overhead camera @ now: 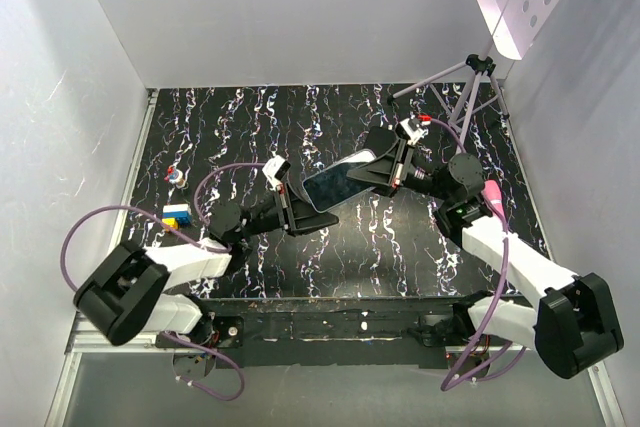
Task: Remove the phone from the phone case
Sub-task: Remove the phone case from the phone.
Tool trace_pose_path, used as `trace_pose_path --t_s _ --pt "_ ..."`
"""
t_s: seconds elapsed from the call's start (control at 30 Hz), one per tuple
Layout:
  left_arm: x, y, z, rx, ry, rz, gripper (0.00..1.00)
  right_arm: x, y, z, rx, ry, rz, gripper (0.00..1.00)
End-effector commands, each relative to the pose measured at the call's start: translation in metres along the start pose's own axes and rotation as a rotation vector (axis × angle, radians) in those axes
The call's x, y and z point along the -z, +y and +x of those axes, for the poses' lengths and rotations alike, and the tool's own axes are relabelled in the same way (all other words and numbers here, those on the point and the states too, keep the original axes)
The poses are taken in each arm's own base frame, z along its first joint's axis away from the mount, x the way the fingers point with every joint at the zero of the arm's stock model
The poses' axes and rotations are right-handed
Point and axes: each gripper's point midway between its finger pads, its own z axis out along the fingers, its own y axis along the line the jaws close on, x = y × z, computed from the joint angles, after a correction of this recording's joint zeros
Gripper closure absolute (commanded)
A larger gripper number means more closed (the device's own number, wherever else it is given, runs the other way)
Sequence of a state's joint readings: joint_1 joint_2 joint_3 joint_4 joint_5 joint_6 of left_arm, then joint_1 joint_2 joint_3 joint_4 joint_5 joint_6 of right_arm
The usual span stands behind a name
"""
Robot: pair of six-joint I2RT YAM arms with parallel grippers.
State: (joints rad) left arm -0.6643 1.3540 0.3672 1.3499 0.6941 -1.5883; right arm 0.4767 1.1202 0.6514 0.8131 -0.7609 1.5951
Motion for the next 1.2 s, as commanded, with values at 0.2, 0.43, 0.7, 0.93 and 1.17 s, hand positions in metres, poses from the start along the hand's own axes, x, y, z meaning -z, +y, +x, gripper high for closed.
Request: trace_pose_path --t_s 0.2,0.43,0.7,0.93,1.17 --pt "0.048 0.051 -0.015 -0.303 -0.027 -0.578 0.23 0.014 0.075 0.021 0.322 0.025 0.058 0.99" --pt "0.067 0.012 -0.003 -0.493 0.004 -0.545 0.23 0.033 0.039 0.001 0.483 -0.059 0.332 0.99" --pt "0.031 -0.080 0.017 -0.568 0.158 -0.209 0.30 0.042 0.021 0.009 0.482 -0.048 0.356 0.99" --pt "0.014 -0.075 0.026 -0.335 0.166 -0.055 0.36 0.031 0.010 0.002 0.339 -0.100 0.307 0.99" --pt "0.019 -0.051 0.014 -0.236 0.029 -0.120 0.31 0.030 0.014 0.001 0.280 -0.142 0.251 0.99"
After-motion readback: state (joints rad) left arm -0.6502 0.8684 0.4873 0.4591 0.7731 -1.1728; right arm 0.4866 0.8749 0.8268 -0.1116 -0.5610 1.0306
